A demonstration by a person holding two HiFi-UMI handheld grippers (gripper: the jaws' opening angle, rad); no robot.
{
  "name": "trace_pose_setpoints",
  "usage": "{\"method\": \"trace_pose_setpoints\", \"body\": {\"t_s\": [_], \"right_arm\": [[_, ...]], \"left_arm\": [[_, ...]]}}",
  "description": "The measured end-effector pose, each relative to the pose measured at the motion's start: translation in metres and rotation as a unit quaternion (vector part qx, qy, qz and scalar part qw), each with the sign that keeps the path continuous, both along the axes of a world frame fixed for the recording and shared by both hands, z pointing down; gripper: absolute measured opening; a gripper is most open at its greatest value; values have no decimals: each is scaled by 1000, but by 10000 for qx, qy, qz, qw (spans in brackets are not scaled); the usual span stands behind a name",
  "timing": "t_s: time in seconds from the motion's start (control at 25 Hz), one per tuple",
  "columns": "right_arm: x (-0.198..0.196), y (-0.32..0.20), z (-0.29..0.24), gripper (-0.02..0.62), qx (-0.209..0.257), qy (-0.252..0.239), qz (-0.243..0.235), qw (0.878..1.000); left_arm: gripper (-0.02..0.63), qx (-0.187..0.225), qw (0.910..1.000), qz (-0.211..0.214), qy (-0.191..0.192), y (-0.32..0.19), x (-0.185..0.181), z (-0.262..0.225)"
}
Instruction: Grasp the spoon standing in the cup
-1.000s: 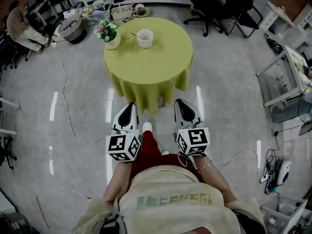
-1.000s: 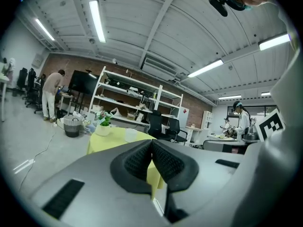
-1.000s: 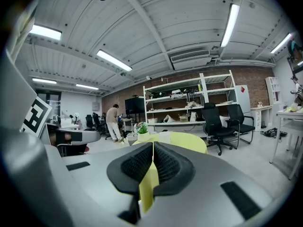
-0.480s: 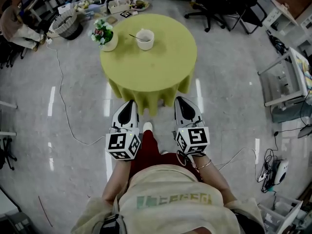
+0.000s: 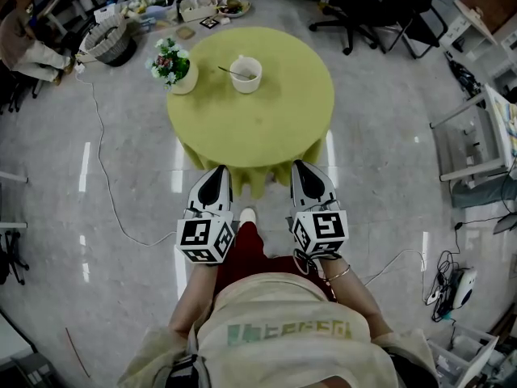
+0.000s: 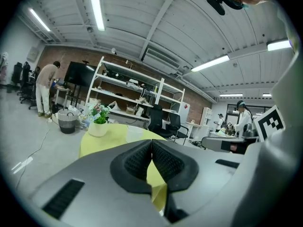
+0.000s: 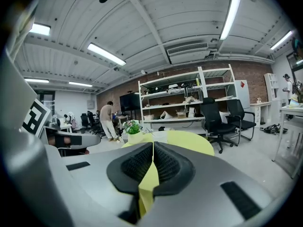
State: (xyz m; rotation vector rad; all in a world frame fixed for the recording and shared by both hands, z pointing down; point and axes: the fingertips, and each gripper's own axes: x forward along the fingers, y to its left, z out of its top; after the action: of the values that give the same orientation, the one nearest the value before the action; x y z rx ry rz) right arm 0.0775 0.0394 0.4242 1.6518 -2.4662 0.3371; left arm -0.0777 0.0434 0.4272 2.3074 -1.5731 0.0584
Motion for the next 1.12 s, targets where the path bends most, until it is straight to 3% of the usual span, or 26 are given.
{"method": "trace_pose_setpoints", "body": {"t_s": [1.12], "right_arm": [[-64,-108,3,38,-97,66,229,9997]], "left_arm": [[25,-100,9990,423,66,-116,-50,8]]}}
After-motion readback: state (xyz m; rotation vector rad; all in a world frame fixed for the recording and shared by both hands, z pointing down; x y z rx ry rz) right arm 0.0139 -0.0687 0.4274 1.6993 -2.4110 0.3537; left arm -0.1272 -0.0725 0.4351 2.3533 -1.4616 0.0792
